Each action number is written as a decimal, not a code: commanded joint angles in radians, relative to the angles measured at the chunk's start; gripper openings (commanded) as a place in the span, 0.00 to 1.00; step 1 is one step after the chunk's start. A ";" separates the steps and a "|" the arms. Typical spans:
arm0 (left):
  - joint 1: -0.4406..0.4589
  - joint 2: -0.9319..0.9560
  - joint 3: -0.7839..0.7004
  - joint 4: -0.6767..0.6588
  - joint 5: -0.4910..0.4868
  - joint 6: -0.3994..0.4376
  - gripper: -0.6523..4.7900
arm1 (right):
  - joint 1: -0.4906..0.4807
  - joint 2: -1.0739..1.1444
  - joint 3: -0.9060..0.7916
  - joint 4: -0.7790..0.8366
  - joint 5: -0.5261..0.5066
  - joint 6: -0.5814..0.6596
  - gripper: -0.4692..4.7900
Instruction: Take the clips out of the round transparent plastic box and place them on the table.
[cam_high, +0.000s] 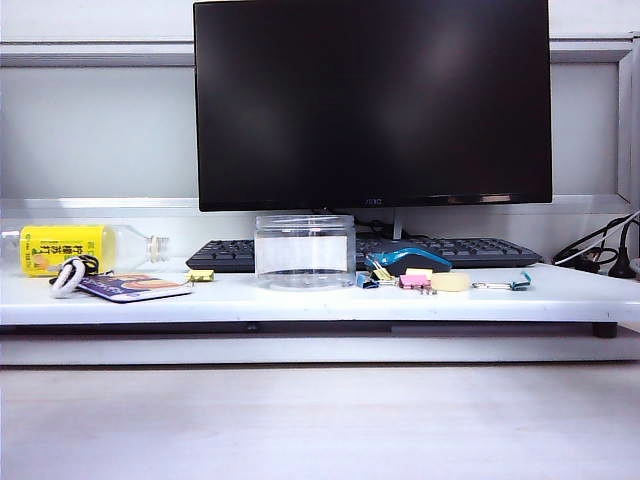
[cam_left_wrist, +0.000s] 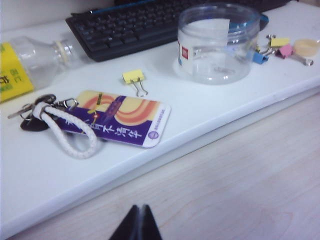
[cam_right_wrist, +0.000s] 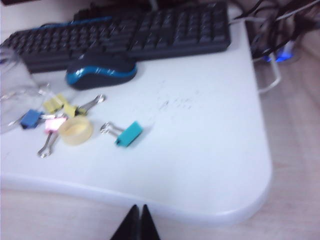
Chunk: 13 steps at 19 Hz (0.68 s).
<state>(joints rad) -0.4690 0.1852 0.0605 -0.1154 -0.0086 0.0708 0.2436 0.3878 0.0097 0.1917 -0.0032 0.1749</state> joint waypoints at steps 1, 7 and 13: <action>0.000 0.001 -0.013 0.036 0.005 -0.003 0.15 | 0.002 -0.001 0.002 0.021 0.003 -0.032 0.09; 0.000 0.001 -0.056 0.041 0.012 -0.019 0.15 | 0.002 -0.001 0.002 -0.063 -0.114 -0.023 0.09; 0.000 0.001 -0.056 0.042 0.009 -0.019 0.15 | 0.001 -0.001 0.002 -0.185 -0.103 -0.024 0.09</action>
<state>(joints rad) -0.4690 0.1848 0.0071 -0.0826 -0.0029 0.0528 0.2443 0.3866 0.0097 0.0334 -0.1074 0.1493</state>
